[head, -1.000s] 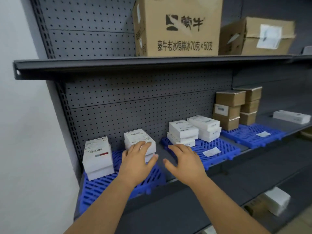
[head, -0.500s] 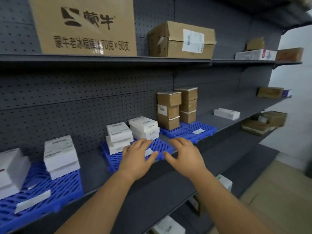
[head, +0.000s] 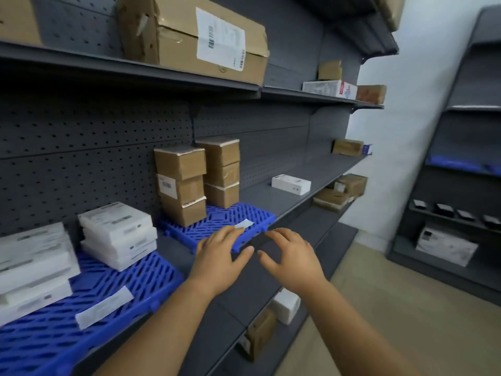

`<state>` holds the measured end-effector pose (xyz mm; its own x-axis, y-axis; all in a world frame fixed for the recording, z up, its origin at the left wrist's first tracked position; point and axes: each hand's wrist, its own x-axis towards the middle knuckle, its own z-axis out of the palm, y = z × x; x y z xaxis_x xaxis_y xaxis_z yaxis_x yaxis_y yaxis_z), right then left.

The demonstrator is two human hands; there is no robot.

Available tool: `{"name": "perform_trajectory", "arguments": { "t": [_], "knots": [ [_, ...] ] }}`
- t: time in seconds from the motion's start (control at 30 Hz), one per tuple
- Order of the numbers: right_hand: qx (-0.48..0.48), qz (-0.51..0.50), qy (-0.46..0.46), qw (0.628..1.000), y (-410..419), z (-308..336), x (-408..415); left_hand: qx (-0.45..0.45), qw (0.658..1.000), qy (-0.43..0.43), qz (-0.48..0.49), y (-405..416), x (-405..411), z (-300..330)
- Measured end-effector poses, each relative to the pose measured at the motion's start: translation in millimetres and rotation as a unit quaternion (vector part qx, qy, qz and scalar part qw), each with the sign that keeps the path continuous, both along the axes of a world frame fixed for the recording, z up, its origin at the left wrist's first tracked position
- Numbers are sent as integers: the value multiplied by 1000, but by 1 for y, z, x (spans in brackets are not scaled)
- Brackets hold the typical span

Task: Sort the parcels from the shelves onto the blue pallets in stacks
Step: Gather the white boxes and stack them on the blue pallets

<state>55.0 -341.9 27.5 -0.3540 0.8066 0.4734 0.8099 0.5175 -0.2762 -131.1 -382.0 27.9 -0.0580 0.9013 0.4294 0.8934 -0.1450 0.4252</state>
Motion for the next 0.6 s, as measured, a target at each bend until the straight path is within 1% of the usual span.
{"name": "perform_trajectory", "arguments": {
  "t": [0.17,0.3,0.47,0.6],
  "knots": [
    [11,-33,4,999,58,5,31,11,999,-17,-42,75,36,4],
    [10,-48,18,999,106,-1,61,3,998,-3,-61,120,68,-4],
    [-28,-40,-10,999,174,-27,111,-20,999,7,-50,179,109,-23],
    [-41,-20,-12,999,229,-31,154,-45,998,23,-32,224,145,-24]
  ]
}}
